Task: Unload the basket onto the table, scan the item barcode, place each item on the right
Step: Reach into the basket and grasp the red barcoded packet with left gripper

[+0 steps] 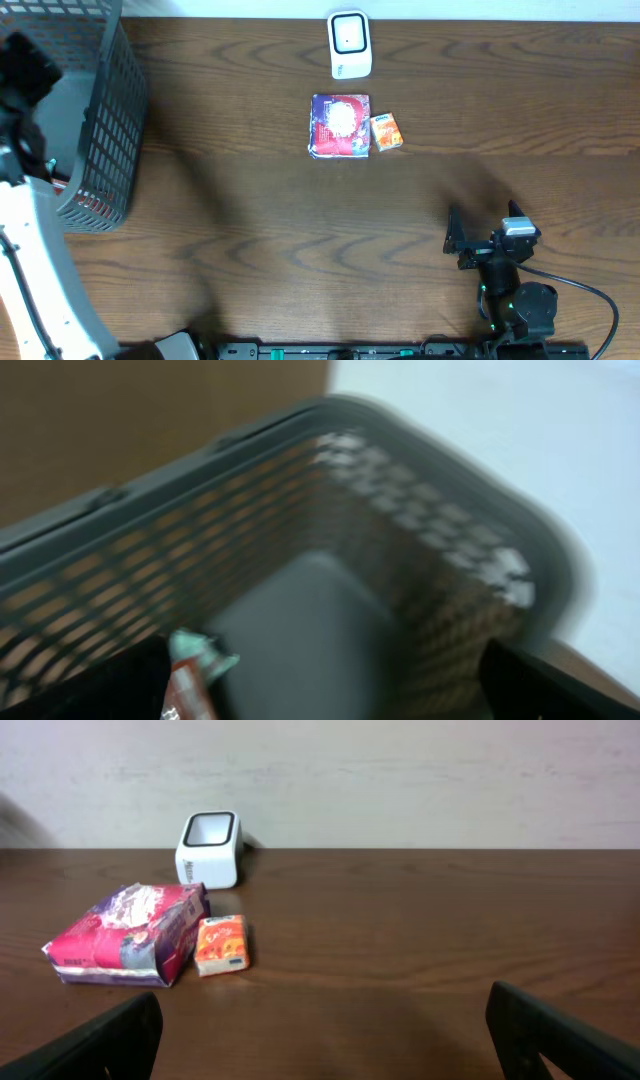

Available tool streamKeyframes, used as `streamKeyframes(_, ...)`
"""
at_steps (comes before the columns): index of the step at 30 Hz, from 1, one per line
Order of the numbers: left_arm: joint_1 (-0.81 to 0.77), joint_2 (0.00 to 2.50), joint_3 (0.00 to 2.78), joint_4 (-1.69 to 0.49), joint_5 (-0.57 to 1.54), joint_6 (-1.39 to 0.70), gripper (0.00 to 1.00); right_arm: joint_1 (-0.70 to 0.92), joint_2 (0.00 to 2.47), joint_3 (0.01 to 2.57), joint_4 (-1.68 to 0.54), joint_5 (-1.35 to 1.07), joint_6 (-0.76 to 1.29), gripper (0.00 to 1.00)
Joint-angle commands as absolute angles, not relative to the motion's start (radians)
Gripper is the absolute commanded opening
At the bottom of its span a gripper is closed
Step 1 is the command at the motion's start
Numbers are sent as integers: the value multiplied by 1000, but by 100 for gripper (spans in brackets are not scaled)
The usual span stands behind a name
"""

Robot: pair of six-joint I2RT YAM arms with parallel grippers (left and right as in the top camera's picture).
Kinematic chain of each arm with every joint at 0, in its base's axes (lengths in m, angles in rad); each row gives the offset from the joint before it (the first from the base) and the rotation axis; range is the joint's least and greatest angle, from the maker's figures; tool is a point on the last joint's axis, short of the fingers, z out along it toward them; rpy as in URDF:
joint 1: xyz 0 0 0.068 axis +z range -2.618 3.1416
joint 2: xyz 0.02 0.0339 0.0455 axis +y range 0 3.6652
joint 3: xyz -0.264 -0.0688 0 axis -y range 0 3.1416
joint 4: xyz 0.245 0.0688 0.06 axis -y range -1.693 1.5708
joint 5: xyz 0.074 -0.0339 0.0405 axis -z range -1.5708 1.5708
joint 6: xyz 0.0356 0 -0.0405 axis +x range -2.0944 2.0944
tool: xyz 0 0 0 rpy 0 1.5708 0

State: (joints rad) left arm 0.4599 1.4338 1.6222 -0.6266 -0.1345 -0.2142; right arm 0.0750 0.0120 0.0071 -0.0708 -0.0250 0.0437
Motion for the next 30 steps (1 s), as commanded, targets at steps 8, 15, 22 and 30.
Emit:
streamKeyframes(8,623,1621,1636,-732,-144,-433,98,73,6,6,-75,-17,36,99)
streamKeyframes(15,633,1760,1636,-831,-228,-515,98,73,6,6,-75,-17,36,99)
streamKeyframes(22,633,1875,1634,-859,-230,-514,98,73,6,6,-75,-17,36,99)
streamKeyframes(30,633,1978,1629,-875,-229,-515,98,73,6,6,-75,-17,36,99)
